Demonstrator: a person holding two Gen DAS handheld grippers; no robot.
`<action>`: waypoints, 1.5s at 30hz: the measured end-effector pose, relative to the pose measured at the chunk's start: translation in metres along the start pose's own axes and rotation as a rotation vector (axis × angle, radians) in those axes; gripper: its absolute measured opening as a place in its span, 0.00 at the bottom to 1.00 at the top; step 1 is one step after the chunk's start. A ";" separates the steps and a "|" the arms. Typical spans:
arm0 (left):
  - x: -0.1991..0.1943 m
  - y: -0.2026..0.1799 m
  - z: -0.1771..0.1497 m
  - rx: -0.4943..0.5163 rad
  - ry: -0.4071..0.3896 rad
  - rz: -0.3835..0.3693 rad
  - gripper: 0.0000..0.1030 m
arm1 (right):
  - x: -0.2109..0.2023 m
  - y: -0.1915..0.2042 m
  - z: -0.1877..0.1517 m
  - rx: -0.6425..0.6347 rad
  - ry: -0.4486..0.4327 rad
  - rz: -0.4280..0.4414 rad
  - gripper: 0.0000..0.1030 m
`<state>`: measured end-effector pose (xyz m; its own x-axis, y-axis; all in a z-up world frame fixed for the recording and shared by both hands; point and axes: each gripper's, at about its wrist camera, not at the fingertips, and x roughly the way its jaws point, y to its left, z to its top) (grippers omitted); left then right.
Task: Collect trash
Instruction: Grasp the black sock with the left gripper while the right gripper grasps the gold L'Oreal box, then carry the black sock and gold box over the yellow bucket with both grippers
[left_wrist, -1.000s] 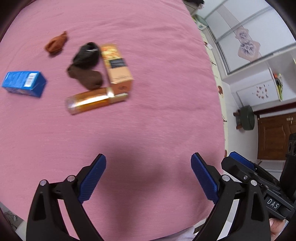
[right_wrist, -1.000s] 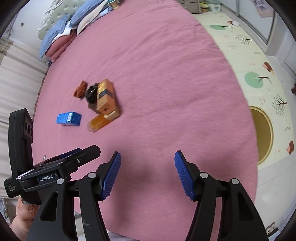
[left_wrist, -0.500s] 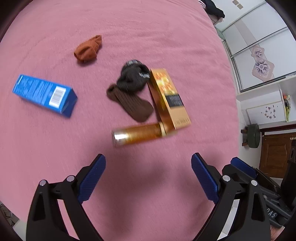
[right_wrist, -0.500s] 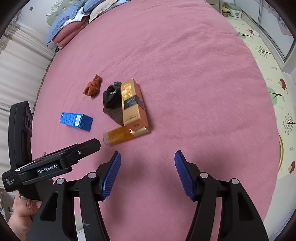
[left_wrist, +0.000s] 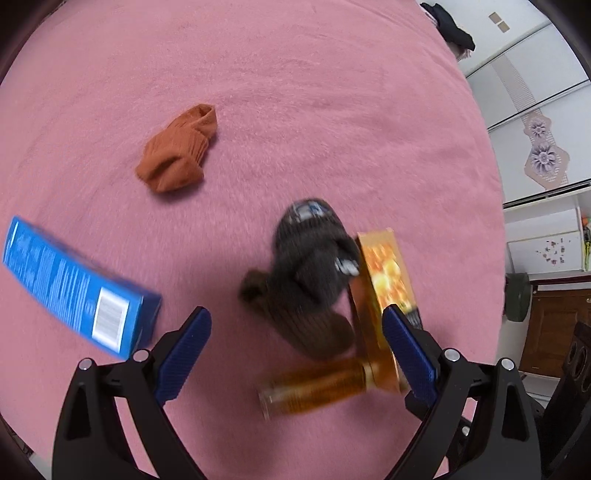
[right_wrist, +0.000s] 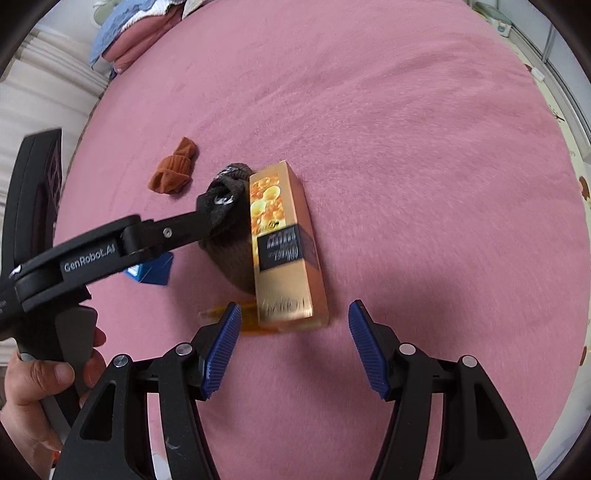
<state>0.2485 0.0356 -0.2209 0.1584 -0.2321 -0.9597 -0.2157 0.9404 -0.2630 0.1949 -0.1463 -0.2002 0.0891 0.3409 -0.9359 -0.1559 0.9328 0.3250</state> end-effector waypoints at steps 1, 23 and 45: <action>0.005 -0.001 0.005 0.003 0.006 0.007 0.90 | 0.004 -0.001 0.003 0.000 0.004 -0.001 0.57; 0.031 -0.008 0.032 -0.016 0.028 -0.045 0.40 | 0.025 -0.024 0.027 0.053 0.023 0.021 0.48; -0.031 -0.068 -0.105 0.077 0.077 -0.131 0.40 | -0.070 -0.068 -0.082 0.172 -0.046 0.054 0.42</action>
<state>0.1574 -0.0472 -0.1833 0.1050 -0.3697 -0.9232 -0.1234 0.9163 -0.3810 0.1187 -0.2428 -0.1682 0.1305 0.3925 -0.9104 0.0085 0.9178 0.3969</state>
